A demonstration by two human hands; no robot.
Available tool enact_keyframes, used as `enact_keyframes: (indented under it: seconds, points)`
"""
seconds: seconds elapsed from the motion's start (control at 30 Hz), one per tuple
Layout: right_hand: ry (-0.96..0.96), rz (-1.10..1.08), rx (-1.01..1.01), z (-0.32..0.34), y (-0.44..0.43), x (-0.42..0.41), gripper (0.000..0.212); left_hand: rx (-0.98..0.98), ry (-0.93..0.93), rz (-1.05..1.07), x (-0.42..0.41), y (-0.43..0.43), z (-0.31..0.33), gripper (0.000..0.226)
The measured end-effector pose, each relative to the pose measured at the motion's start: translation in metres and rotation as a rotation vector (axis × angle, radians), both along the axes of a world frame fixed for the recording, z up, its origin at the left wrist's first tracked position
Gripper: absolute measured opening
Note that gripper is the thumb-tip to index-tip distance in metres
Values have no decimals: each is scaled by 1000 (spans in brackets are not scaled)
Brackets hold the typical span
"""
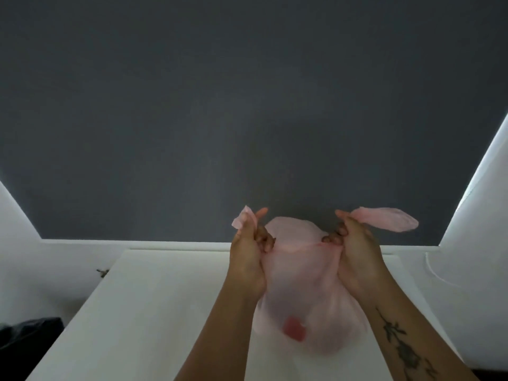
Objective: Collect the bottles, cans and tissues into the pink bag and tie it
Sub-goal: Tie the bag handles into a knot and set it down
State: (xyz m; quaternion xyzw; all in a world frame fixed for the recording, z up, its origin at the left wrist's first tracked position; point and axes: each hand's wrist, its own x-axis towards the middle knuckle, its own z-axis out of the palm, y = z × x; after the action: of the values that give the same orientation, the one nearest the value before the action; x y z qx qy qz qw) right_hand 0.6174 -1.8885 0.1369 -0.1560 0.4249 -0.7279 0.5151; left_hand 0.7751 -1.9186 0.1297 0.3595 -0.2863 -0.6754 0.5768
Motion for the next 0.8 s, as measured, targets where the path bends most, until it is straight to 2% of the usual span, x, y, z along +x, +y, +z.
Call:
enact_keyframes:
  seconds: [0.07, 0.13, 0.23, 0.33, 0.4, 0.47, 0.6, 0.67, 0.8]
  points:
    - [29, 16, -31, -2, 2, 1, 22, 26, 51, -63, 4, -6, -3, 24]
    - [14, 1, -76, -1, 6, 2, 32, -33, 18, -143, 8, -8, -6, 24]
    - [-74, 14, -109, 1, 13, 2, 32, -148, -75, -223, 10, -6, -6, 33]
    - [-182, 137, -94, 5, 18, 3, 54, -185, -216, -256, 4, -3, -9, 51]
    - [-212, 194, -81, 6, 18, -1, 64, -151, -203, -262, -4, 0, -10, 61]
    - [-243, 182, -77, 6, 17, -5, 60, -86, -117, -244, -10, 2, -10, 61]
    - [-239, 48, -31, -2, 15, -13, 39, 47, 31, -186, -19, -1, -18, 51]
    - [-201, 23, -3, -7, 13, -12, 38, 94, 91, -177, -24, -1, -24, 54]
    - [-147, -15, 35, -15, 7, -18, 46, 115, 99, -131, -35, 1, -31, 43]
